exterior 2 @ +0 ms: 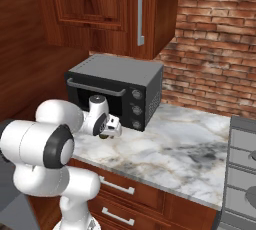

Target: Place the beers on the top shelf of the fridge to keep them out of children's reach, and place the kiwi on lower shelves for easy access.

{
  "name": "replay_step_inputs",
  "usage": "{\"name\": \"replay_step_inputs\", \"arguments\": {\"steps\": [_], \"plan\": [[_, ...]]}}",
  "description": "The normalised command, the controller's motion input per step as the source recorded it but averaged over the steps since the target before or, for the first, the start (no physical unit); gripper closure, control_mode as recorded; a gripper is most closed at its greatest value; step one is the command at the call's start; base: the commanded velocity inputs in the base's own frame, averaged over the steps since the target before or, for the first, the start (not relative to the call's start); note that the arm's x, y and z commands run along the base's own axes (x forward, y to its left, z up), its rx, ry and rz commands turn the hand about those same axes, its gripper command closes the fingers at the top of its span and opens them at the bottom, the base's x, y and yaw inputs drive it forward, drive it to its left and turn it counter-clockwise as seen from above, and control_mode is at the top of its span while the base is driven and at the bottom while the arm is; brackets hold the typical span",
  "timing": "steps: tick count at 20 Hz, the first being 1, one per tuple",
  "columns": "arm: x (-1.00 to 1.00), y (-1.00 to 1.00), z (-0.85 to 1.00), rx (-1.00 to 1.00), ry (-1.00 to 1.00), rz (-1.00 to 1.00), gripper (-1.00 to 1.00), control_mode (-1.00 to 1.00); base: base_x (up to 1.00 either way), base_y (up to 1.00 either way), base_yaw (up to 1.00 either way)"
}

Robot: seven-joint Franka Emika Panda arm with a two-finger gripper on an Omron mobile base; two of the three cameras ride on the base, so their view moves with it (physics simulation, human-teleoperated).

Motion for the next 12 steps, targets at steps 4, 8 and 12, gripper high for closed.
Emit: {"name": "replay_step_inputs", "arguments": {"steps": [4,8,12], "plan": [[0.17,0.00,-0.12,0.00,0.00,-0.01,-1.00,-1.00,0.00,0.00,0.00],[0.18,0.00,-0.11,0.00,0.00,-0.01,-1.00,-1.00,0.00,0.00,0.00],[0.12,0.00,-0.13,0.00,0.00,-0.01,-1.00,-1.00,0.00,0.00,0.00]]}}
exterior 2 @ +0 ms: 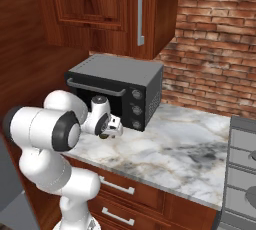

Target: Place the beers on the top shelf of the fridge to keep them out of children's reach, and place the kiwi on lower shelves for easy access.

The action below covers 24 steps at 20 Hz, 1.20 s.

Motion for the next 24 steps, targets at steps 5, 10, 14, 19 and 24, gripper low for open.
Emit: {"name": "replay_step_inputs", "arguments": {"steps": [5,10,14,19,24], "plan": [[0.01,0.00,-0.17,0.00,0.00,-0.01,-1.00,-1.00,0.00,0.00,0.00],[0.00,0.00,-0.18,0.00,0.01,-0.02,1.00,-1.00,0.00,0.00,0.00],[0.00,0.02,-0.16,0.00,0.01,-0.02,1.00,-1.00,0.00,0.00,0.00],[0.00,0.00,-0.15,0.00,0.01,-0.01,1.00,-1.00,0.00,0.00,0.00],[-0.65,0.00,-0.01,0.00,-0.02,0.00,1.00,-1.00,0.00,0.00,0.00]]}}
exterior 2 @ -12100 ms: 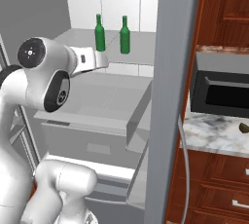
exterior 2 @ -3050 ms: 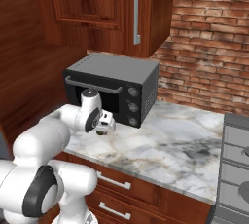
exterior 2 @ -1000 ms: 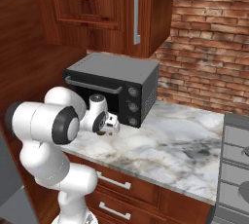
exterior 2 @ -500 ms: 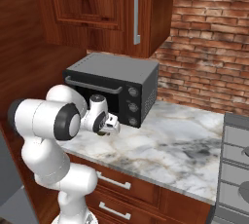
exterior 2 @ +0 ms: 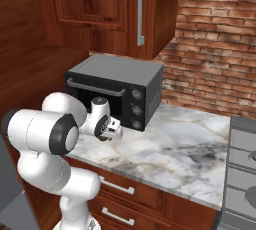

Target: Place the beers on the top shelf of the fridge to keep them out of children's reach, and place the kiwi on lower shelves for easy access.

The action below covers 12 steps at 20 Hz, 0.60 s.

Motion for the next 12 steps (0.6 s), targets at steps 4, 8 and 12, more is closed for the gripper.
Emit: {"name": "replay_step_inputs", "arguments": {"steps": [4,8,12], "plan": [[-1.00,-0.06,0.22,0.00,-0.15,0.00,1.00,-1.00,0.00,0.00,0.00],[-0.97,-0.06,0.62,0.00,-0.22,0.00,1.00,-1.00,0.00,0.00,0.00],[-0.69,-0.07,1.00,0.01,-0.25,0.00,1.00,-1.00,0.00,0.00,0.00]]}}
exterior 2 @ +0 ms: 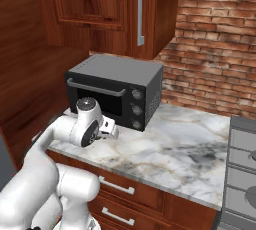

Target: Place the beers on the top shelf of the fridge to keep them out of children's reach, and place the kiwi on lower shelves for easy access.

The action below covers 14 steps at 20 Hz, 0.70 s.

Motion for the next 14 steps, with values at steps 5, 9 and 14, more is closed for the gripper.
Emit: {"name": "replay_step_inputs", "arguments": {"steps": [5,9,14], "plan": [[-0.67,-0.05,1.00,0.00,-0.16,0.00,1.00,-1.00,0.00,0.00,0.00],[-0.97,0.00,0.96,0.00,-0.08,0.00,1.00,-1.00,0.00,0.00,0.00],[-0.77,0.00,0.98,-0.02,-0.01,0.00,1.00,-1.00,0.00,0.00,0.00]]}}
